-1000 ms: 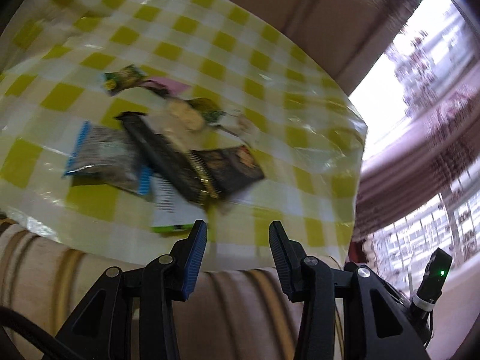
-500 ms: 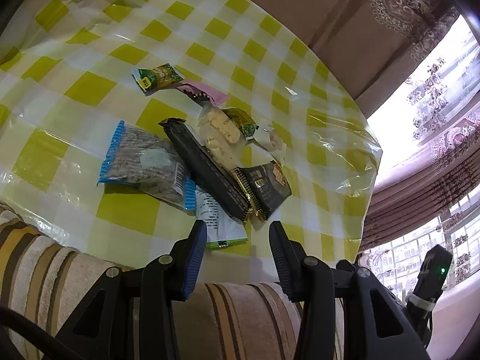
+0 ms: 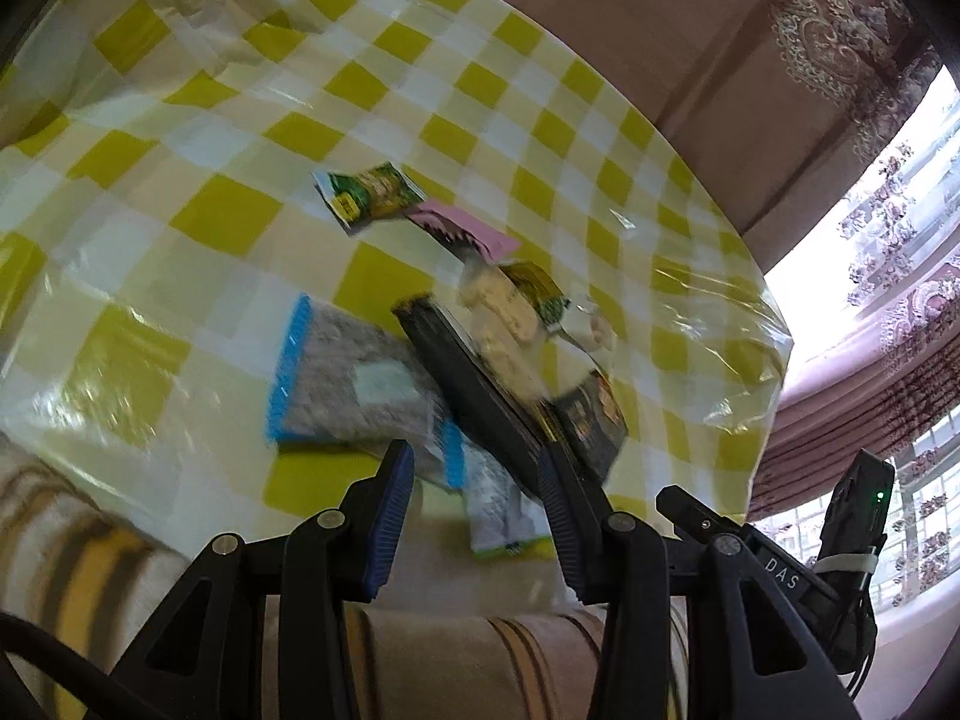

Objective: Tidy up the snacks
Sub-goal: 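Grasp the green garlic-flavour packet with the left gripper while the right grasps the black cracker pack, then lift the black cracker pack with the right gripper while the left holds the green packet, then carry both packets into the white box and open both grippers, then move both grippers back to the snack pile on the table, then grasp the pink wrapped bar with the left gripper while the right grasps the clear nut packet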

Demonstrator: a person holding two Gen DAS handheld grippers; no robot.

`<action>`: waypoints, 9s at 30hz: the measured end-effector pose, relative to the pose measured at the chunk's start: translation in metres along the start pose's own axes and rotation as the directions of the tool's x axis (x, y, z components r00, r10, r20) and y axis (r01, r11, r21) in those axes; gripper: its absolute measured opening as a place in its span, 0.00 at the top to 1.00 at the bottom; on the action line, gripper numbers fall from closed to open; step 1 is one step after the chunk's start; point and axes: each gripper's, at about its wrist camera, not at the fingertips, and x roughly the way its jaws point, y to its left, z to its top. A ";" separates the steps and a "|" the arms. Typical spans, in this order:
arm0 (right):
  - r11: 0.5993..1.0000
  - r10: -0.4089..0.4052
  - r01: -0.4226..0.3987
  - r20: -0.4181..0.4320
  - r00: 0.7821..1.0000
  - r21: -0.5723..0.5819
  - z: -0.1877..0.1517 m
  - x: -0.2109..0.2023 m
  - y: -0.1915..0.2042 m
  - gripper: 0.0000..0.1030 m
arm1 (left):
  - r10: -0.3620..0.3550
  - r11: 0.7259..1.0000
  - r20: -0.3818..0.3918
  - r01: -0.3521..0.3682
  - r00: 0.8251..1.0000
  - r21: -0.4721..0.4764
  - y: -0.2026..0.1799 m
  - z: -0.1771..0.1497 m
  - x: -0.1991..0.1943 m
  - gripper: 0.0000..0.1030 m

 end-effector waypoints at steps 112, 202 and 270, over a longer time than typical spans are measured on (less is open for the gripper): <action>0.962 -0.116 0.102 -0.041 0.992 -0.254 0.043 0.106 0.157 0.43 | 0.287 0.914 0.068 -0.294 0.956 0.278 0.049 0.084 0.036 0.66; 0.920 -0.350 0.320 0.108 0.931 0.225 -0.068 -0.130 -0.237 0.34 | -0.034 0.766 -0.309 0.223 0.950 0.602 -0.277 -0.168 0.073 0.47; 0.824 -0.199 0.280 0.211 0.957 -0.492 0.074 0.052 0.060 0.25 | 0.366 0.929 -0.020 -0.364 0.930 0.059 -0.021 0.127 0.150 0.78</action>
